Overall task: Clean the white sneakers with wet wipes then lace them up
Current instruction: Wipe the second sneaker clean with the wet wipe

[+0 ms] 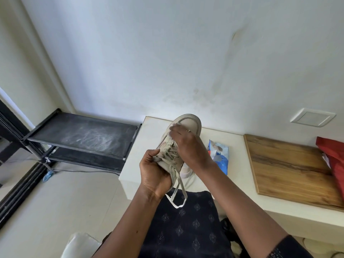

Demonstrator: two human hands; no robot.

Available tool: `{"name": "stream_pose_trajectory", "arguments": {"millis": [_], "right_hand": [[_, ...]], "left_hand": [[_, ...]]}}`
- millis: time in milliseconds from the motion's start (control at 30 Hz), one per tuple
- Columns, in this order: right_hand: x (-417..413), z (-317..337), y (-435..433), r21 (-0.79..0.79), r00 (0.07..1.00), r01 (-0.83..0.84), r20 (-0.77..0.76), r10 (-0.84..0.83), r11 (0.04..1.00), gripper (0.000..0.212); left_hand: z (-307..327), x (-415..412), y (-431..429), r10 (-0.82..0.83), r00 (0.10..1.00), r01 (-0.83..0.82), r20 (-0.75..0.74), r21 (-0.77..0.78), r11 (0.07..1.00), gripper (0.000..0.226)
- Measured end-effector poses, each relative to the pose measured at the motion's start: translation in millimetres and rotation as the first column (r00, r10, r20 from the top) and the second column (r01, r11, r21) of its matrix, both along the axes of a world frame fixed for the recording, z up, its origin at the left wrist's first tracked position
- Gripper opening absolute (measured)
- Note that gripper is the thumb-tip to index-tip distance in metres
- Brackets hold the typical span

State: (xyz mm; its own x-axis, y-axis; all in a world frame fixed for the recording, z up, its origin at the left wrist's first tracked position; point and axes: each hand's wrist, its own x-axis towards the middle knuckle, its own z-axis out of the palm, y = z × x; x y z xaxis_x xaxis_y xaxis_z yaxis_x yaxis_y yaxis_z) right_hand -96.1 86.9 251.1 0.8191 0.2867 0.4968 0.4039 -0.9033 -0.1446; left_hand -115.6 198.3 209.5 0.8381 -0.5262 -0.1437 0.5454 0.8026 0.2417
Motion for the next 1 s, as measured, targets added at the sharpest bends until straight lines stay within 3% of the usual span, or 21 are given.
{"name": "stream_pose_trajectory", "arguments": {"millis": [67, 200, 267, 333, 433, 567, 733, 867, 1000], "right_hand": [[-3, -2, -3, -0.01, 1.0, -0.016, -0.019, 0.016, 1.0, 0.039], [-6, 11, -10, -0.25, 0.958, 0.041, -0.264, -0.109, 0.967, 0.026], [-3, 13, -15, -0.284, 0.94, 0.102, -0.287, -0.186, 0.953, 0.018], [1, 15, -19, -0.252, 0.945, 0.176, -0.226, -0.235, 0.951, 0.015], [8, 9, -28, -0.074, 0.973, 0.226, -0.031, -0.229, 0.971, 0.019], [3, -7, -28, 0.007, 0.991, 0.134, 0.003, -0.134, 0.991, 0.037], [-12, -14, -38, -0.029, 0.995, -0.026, -0.095, 0.024, 0.999, 0.03], [-5, -17, -52, -0.079, 0.996, 0.089, 0.006, -0.089, 0.993, 0.037], [6, -14, -41, 0.082, 0.957, 0.247, 0.138, -0.256, 0.966, 0.033]], "left_hand": [[-3, 2, 0, 0.0, 1.0, 0.001, -0.016, 0.015, 1.0, 0.076], [-7, 1, -2, -0.017, 1.0, 0.017, 0.003, -0.036, 0.999, 0.084], [-6, 0, -5, -0.02, 1.0, 0.02, 0.004, -0.011, 1.0, 0.083], [-5, -1, -7, -0.037, 0.999, 0.037, -0.004, -0.001, 0.999, 0.07], [2, -5, -10, -0.027, 1.0, 0.026, 0.014, 0.069, 0.997, 0.034], [4, -4, -11, -0.004, 1.0, 0.002, 0.019, 0.107, 0.994, 0.072], [-5, -1, -6, 0.019, 1.0, -0.02, 0.008, 0.147, 0.989, 0.069], [2, 2, -7, 0.03, 0.999, -0.035, 0.035, 0.177, 0.984, 0.073], [8, -3, -11, -0.008, 1.0, 0.003, 0.023, 0.198, 0.98, 0.067]]}}
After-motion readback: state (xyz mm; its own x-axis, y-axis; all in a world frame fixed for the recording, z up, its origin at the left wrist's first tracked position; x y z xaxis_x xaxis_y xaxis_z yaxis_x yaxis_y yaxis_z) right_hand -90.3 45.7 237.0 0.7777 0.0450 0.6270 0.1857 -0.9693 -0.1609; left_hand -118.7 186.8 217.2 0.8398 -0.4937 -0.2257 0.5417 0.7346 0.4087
